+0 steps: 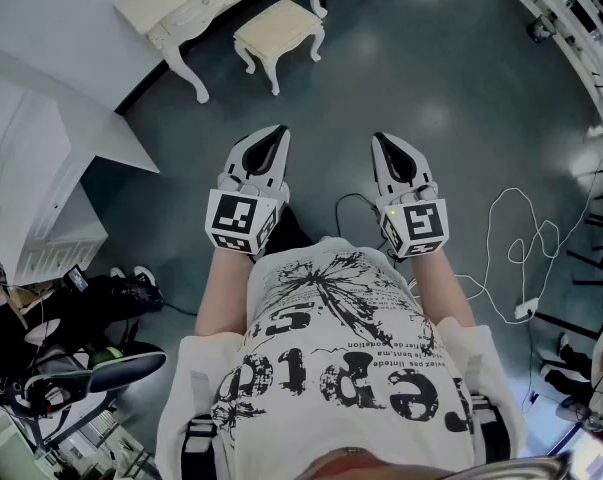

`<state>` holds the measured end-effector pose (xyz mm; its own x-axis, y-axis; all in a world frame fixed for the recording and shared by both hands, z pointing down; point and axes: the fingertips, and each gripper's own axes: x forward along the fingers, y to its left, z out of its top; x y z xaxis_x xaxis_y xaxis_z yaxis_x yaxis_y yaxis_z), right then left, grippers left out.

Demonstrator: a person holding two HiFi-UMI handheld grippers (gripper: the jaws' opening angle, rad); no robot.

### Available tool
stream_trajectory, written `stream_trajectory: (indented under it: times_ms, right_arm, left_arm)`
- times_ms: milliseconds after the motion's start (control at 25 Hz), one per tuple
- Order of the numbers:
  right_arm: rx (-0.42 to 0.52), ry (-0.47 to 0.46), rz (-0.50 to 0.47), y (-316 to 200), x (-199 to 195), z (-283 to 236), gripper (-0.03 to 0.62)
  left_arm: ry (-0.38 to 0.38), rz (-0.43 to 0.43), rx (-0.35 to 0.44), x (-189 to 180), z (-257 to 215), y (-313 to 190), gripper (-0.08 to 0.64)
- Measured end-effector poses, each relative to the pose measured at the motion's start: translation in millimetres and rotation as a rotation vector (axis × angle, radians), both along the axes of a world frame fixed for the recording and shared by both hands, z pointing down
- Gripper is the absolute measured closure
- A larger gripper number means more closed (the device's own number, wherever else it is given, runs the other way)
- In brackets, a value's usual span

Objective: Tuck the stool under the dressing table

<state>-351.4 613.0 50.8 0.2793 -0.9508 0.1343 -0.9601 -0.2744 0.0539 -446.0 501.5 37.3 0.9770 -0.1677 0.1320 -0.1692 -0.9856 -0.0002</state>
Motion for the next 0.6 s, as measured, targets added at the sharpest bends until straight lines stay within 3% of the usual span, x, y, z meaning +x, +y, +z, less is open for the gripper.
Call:
stream_trajectory:
  times_ms: [600]
  right_arm:
    - [-0.039, -0.062, 0.072, 7, 33, 15, 0.575]
  left_arm:
    - [-0.03, 0.021, -0.007, 26, 12, 1, 0.54]
